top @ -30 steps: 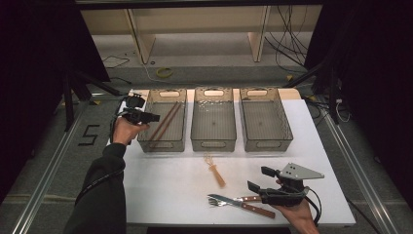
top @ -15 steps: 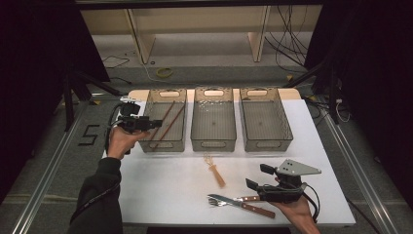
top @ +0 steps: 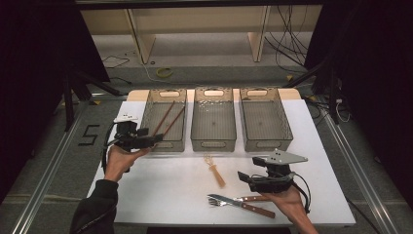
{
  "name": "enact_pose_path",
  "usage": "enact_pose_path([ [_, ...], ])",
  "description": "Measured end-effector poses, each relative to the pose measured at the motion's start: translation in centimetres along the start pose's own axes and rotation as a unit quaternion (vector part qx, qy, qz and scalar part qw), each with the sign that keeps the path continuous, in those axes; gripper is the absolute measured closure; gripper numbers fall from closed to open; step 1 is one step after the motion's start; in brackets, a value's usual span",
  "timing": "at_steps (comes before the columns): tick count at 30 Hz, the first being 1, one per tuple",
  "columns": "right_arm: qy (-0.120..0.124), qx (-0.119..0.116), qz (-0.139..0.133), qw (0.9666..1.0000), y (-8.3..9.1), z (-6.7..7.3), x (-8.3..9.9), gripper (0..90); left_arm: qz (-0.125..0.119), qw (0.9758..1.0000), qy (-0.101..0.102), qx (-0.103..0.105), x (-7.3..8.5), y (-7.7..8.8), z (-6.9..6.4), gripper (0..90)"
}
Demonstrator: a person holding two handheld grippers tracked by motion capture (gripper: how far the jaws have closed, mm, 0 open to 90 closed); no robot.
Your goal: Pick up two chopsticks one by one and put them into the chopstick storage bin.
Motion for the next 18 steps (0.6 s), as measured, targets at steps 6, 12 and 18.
enact_pose_path([
  [6,0.003,-0.002,0.01,0.9999,-0.9,0.0,-0.5,24.6,-0.004,0.9998,-0.017,0.013,1.2,0.4,-0.9,23.4],
  [12,0.008,-0.009,0.024,0.9996,-2.1,0.1,-1.1,24.7,-0.005,0.999,-0.028,0.034,3.1,0.3,-2.0,23.3],
  [18,0.01,-0.013,0.034,0.9993,-3.0,0.4,-1.4,24.8,0.004,0.9979,-0.041,0.049,4.5,0.0,-2.9,23.0],
])
Point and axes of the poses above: each handheld gripper's, and its own axes: y roughly backward along the jaws, x roughly out of its underside, z roughly to its left, the point moved 4 cm from there along -y, roughly forward along the jaws, and after that the axes turned 12 degrees about y, right-handed, at the moved point
